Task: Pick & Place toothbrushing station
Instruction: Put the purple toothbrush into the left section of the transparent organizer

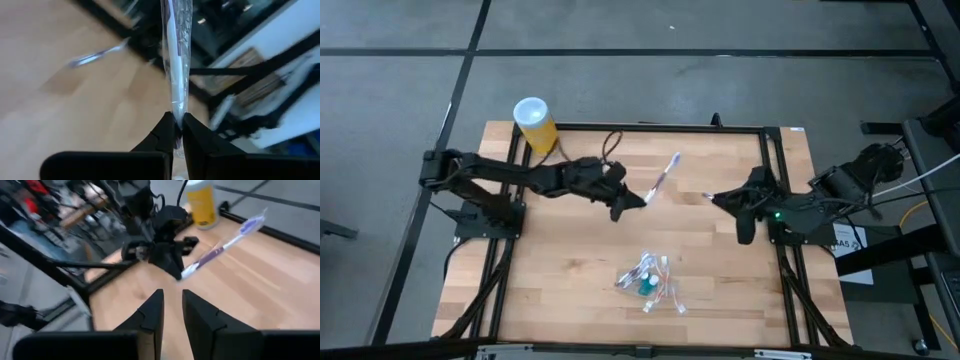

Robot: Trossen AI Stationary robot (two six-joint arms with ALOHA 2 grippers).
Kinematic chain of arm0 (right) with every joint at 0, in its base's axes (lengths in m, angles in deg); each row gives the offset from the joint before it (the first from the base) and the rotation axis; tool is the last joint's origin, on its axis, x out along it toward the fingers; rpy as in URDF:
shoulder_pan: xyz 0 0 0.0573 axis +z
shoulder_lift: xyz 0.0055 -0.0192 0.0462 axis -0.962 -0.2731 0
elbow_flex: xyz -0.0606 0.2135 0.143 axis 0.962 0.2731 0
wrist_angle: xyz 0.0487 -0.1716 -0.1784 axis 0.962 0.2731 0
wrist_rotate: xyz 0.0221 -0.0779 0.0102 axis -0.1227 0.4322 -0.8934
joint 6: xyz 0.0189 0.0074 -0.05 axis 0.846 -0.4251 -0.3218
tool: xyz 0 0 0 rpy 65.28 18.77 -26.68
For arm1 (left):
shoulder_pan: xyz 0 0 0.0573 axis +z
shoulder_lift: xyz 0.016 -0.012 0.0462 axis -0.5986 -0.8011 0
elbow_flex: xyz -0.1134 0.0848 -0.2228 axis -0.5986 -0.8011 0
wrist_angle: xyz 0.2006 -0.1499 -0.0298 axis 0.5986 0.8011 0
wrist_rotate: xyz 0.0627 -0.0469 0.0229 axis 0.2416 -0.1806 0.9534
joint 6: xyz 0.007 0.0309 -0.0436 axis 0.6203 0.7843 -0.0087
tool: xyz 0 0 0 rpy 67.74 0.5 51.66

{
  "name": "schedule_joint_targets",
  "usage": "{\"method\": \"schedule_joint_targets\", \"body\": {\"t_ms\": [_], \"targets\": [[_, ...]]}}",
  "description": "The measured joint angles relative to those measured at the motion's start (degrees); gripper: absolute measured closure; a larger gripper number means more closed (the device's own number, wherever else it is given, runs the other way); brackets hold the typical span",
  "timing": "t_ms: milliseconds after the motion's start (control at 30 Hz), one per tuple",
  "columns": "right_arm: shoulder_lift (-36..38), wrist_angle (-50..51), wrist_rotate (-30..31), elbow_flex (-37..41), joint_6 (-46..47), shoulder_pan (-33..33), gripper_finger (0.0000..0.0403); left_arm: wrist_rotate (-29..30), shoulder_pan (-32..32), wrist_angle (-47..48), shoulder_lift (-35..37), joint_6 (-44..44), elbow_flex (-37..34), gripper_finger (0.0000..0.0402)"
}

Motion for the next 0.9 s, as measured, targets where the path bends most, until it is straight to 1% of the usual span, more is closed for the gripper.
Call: {"method": "schedule_joint_targets", "body": {"t_ms": [67, 133, 200, 400, 500, 633, 800, 900], "targets": [[0.04, -7.77, -2.06, 3.48, -2.48, -1.90, 0.0330, 2.65, -2.33, -1.94, 1.05, -1.41, -0.02, 0.0389], [0.04, -14.47, -5.28, 7.57, -4.07, -3.81, 0.0330, 6.69, -4.77, -2.42, 1.89, -2.17, -0.07, 0.0389], [0.07, -21.18, -7.23, 11.08, -5.15, -5.36, 0.0330, 10.58, -7.61, -3.09, 2.85, -2.16, -0.09, 0.0389], [0.20, -39.97, -13.39, 18.43, -9.18, -10.25, 0.0330, 19.82, -16.77, -9.21, 3.64, -2.80, -0.09, 0.0389], [0.19, -43.25, -16.43, 20.17, -8.91, -13.34, 0.0328, 24.74, -20.48, -10.62, 3.64, -4.00, -0.09, 0.0389], [-0.84, -50.35, -23.12, 21.43, -8.90, -16.92, 0.0308, 28.11, -23.35, -10.98, 3.64, -4.75, -0.09, 0.0389], [-3.18, -56.88, -29.25, 21.51, -9.09, -19.68, 0.0266, 29.89, -24.72, -11.73, 3.64, -5.02, -0.08, 0.0389], [-4.97, -58.24, -31.22, 21.53, -8.92, -20.40, 0.0252, 30.20, -24.72, -13.45, 3.64, -4.91, -0.02, 0.0389]]}}
